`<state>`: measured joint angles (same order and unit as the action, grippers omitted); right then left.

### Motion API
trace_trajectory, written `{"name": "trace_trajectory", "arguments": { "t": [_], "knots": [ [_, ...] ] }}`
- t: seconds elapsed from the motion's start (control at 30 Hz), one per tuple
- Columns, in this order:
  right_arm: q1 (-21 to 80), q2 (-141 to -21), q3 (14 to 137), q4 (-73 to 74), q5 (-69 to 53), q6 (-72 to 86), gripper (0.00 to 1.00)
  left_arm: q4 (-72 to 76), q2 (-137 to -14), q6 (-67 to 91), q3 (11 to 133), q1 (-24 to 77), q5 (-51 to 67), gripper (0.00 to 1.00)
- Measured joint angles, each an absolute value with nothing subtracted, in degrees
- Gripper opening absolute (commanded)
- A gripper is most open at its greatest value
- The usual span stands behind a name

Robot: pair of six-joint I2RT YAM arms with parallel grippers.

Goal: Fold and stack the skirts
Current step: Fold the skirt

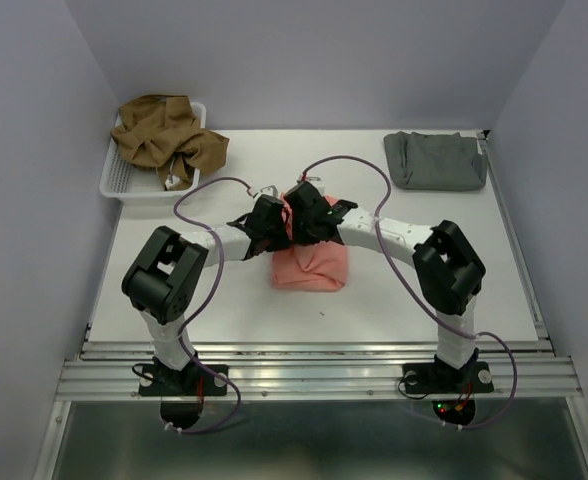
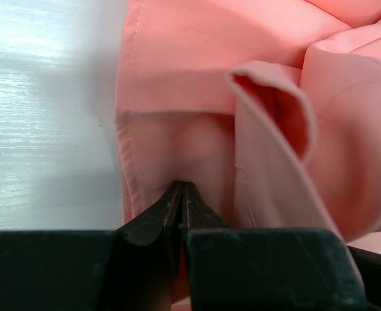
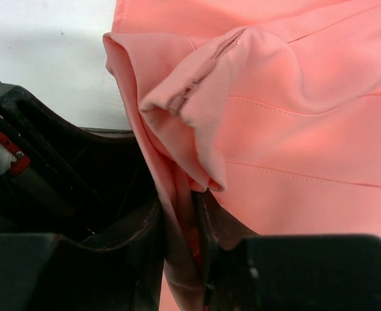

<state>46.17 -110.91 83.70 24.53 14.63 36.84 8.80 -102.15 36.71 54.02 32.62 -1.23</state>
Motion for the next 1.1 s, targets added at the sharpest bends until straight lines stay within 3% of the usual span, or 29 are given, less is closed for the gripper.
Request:
{"name": "trace_trajectory", "arguments": {
  "t": [0.23,0.37,0.5,0.53,0.57,0.63,0.73,0.83,0.87,1.1],
  "knots": [
    [46.06,-111.85,86.70,23.99,12.01,33.82,0.64,5.32,-101.23,37.28,54.57,32.53,-3.60,0.17],
    [46.02,-109.86,87.07,23.92,10.63,31.83,0.71,2.85,-100.40,37.47,55.02,32.12,-5.08,0.20],
    [45.76,-106.00,87.00,24.40,9.91,30.92,1.00,0.62,-98.28,37.60,55.70,31.05,-6.52,0.24],
    [45.63,-104.49,86.98,24.36,9.58,30.70,1.00,-0.34,-97.19,37.67,56.03,30.74,-7.27,0.25],
    [45.69,-102.76,86.83,24.12,9.58,30.17,1.00,-1.19,-96.05,37.78,56.29,30.63,-8.10,0.35],
    [45.87,-99.53,86.21,23.94,9.67,29.74,1.00,-2.35,-93.78,37.93,56.51,30.48,-9.32,0.45],
    [46.15,-92.90,85.34,23.27,10.98,29.12,1.00,-5.54,-89.67,38.22,57.21,30.26,-12.01,0.73],
    [46.22,-88.38,84.14,22.28,13.85,28.71,1.00,-9.91,-85.17,38.54,58.92,30.24,-14.87,0.85],
    [46.11,-86.54,83.29,21.98,15.09,28.67,1.00,-10.61,-84.40,38.37,59.33,30.22,-15.11,0.99],
    [36.07,-83.96,78.41,19.16,8.73,28.80,1.00,-9.78,-80.73,33.69,65.28,31.64,-8.73,0.99]
  ]
}}
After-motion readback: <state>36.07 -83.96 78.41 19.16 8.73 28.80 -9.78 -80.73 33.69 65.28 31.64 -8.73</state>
